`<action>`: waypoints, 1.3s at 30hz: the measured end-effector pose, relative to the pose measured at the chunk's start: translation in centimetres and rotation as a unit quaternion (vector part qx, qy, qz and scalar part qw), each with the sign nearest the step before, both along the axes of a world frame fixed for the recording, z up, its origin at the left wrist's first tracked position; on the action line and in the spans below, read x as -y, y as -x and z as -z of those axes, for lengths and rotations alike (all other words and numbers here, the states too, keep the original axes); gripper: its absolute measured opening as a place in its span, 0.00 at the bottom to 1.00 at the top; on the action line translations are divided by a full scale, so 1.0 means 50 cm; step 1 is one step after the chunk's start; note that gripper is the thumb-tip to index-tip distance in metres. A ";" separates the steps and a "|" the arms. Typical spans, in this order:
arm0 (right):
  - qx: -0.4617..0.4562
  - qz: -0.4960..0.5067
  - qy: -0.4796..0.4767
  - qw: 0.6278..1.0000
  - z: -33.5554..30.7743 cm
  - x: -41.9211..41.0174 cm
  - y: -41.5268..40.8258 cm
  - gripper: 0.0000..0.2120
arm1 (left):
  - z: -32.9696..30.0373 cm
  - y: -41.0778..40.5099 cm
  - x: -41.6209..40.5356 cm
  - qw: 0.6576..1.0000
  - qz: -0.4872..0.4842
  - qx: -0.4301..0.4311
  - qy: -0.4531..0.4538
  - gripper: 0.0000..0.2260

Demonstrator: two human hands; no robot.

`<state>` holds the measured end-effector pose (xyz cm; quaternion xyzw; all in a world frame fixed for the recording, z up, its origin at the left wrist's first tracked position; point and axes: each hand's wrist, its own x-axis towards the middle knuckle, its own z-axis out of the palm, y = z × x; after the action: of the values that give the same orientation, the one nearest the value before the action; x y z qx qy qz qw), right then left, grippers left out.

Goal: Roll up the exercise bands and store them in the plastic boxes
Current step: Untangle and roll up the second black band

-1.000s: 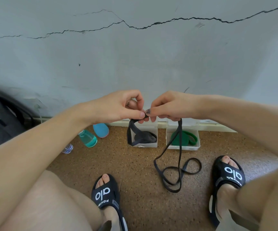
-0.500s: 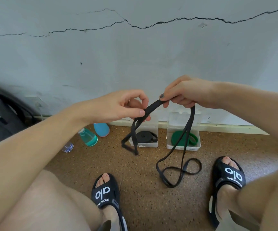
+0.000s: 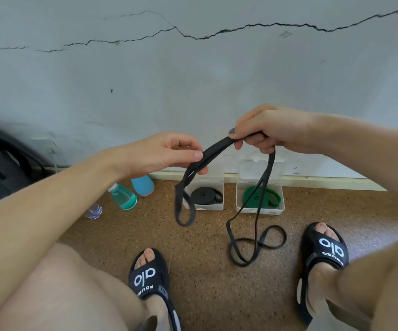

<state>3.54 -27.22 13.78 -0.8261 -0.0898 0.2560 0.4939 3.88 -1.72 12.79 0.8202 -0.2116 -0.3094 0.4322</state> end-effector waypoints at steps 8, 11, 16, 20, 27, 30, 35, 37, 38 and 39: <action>-0.043 -0.056 0.049 0.996 0.017 0.005 -0.001 0.11 | -0.006 0.001 0.010 0.998 -0.005 0.059 -0.034 0.07; -0.056 -0.069 0.067 0.994 0.014 0.006 0.000 0.13 | -0.008 0.002 0.016 0.997 0.001 0.070 -0.040 0.06; -0.071 -0.033 -0.007 0.997 0.016 -0.001 0.003 0.14 | -0.019 0.005 0.030 0.996 -0.024 0.083 -0.015 0.05; 0.021 -0.072 0.056 0.996 0.006 -0.021 0.020 0.20 | -0.025 0.009 0.044 0.996 -0.027 0.088 -0.019 0.07; 0.018 -0.082 0.015 0.996 0.020 -0.027 0.021 0.17 | -0.024 0.012 0.050 0.998 -0.022 0.060 0.001 0.16; 0.014 -0.066 -0.005 0.998 0.017 -0.024 0.017 0.16 | -0.020 0.010 0.048 0.999 -0.011 0.041 0.012 0.13; 0.021 -0.028 0.002 0.999 0.000 0.000 0.007 0.15 | -0.010 0.004 0.030 0.997 0.032 0.056 -0.034 0.11; 0.025 -0.009 0.005 1.000 -0.005 0.014 0.004 0.15 | -0.005 0.006 0.023 0.994 0.052 0.073 -0.061 0.10; 0.028 -0.004 0.006 1.000 -0.007 0.019 0.004 0.15 | -0.003 0.008 0.022 0.994 0.057 0.077 -0.062 0.09; 0.030 -0.002 0.009 0.999 -0.007 0.022 0.004 0.15 | -0.001 0.010 0.021 0.994 0.054 0.079 -0.055 0.08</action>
<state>3.35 -28.34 14.13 -0.8377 -0.1041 0.2327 0.4829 3.39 -2.80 12.85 0.8520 -0.2715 -0.2773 0.3512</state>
